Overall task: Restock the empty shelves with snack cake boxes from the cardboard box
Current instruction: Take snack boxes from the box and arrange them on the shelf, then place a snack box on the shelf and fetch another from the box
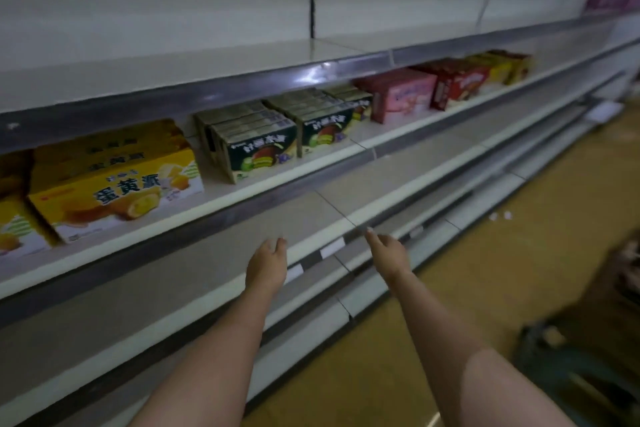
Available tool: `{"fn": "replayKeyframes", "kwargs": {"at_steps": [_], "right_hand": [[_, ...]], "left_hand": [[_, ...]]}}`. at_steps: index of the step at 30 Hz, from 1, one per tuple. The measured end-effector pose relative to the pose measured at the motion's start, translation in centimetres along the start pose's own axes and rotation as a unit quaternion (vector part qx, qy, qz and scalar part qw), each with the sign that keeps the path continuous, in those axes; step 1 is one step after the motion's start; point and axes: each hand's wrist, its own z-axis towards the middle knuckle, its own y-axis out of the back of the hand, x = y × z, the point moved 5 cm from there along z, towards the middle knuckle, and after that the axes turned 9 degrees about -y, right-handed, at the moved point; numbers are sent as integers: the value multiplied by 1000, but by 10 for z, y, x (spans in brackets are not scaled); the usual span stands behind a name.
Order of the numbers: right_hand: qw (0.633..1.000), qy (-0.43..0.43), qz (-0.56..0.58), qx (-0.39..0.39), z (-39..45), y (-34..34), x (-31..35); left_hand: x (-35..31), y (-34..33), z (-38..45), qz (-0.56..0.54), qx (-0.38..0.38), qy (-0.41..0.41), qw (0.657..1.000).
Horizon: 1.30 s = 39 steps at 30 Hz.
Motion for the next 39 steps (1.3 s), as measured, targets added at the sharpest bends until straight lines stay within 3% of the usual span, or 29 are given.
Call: {"fn": "replayKeyframes", "kwargs": {"at_steps": [9, 19, 29, 39], "right_hand": [[977, -134, 86, -145, -42, 130, -131], [925, -226, 147, -268, -76, 299, -239], [883, -265, 202, -331, -96, 451, -326], [875, -286, 210, -328, -50, 527, -353]], "left_hand": [[-48, -155, -65, 2, 195, -19, 981], [-162, -338, -154, 29, 327, -114, 938], [-253, -496, -239, 13, 403, -123, 907], [-301, -586, -233, 39, 422, -117, 898]]}}
